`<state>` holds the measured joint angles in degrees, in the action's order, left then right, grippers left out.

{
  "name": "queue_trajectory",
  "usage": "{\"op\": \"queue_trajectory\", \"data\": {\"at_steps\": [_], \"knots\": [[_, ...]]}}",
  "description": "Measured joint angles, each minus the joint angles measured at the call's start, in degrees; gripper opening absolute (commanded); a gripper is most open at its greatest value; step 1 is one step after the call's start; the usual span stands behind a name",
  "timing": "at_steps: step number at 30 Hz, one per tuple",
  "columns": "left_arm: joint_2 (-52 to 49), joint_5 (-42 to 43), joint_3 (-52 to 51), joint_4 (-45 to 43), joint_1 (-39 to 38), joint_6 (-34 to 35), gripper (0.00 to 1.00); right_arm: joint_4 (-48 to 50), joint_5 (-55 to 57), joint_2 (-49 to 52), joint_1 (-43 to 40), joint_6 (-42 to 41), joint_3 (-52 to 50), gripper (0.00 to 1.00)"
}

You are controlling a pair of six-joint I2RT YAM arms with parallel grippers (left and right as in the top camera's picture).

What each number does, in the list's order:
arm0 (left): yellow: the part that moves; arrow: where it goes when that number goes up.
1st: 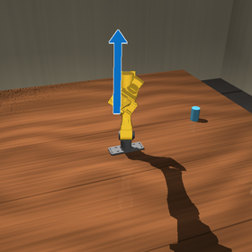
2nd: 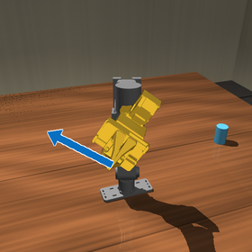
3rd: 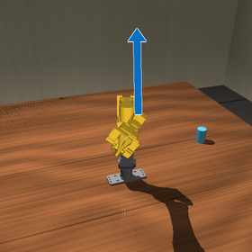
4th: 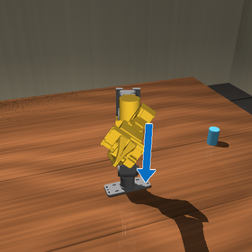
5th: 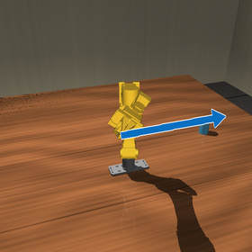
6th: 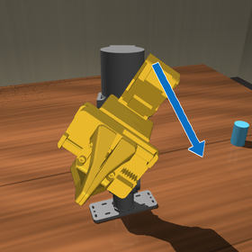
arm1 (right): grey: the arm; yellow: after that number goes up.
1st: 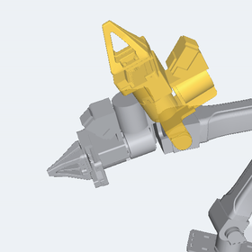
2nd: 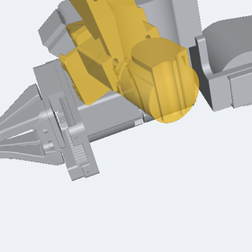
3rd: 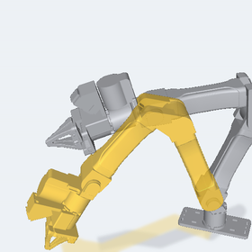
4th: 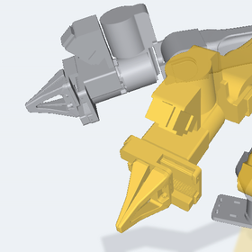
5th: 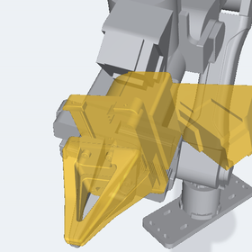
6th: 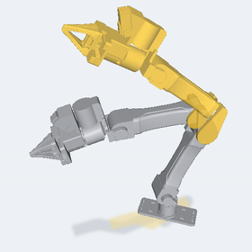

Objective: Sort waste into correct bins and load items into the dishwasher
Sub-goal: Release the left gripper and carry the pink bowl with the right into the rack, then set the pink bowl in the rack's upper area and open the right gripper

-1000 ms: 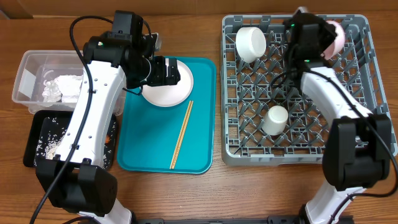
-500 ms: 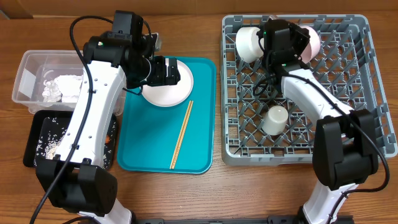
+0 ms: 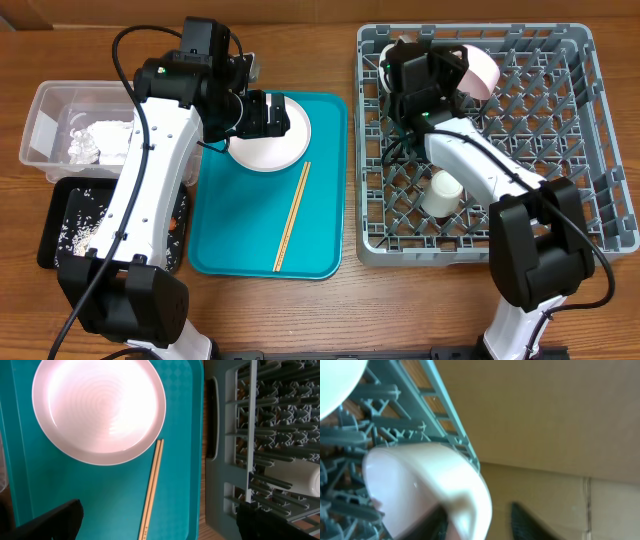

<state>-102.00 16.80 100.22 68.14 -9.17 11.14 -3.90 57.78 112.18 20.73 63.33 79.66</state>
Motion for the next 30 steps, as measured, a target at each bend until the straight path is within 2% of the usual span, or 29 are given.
{"op": "queue_trajectory", "data": {"at_steps": [1, 6, 12, 19, 30], "knots": [[0.0, 0.0, 0.0, 0.0, 0.0, 0.0, 1.0, 0.0, 0.9, 0.0, 0.3, -0.8, 0.0, 0.73], [0.0, -0.2, 0.0, 0.0, 0.0, 0.0, 1.0, -2.2, 4.9, 0.0, 0.4, -4.3, 0.0, 0.78], [0.0, -0.2, 0.0, 0.0, 0.0, 0.0, 1.0, -12.0, 6.5, 0.1, 0.6, -10.4, 0.0, 0.88], [0.0, -0.2, 0.0, 0.0, 0.0, 0.0, 1.0, -15.2, 7.0, 0.1, 2.3, -18.1, 0.0, 0.92], [0.0, -0.3, 0.0, 0.0, 0.0, 0.0, 1.0, -15.2, 7.0, 0.2, 9.2, -20.5, 0.0, 0.95]]}}
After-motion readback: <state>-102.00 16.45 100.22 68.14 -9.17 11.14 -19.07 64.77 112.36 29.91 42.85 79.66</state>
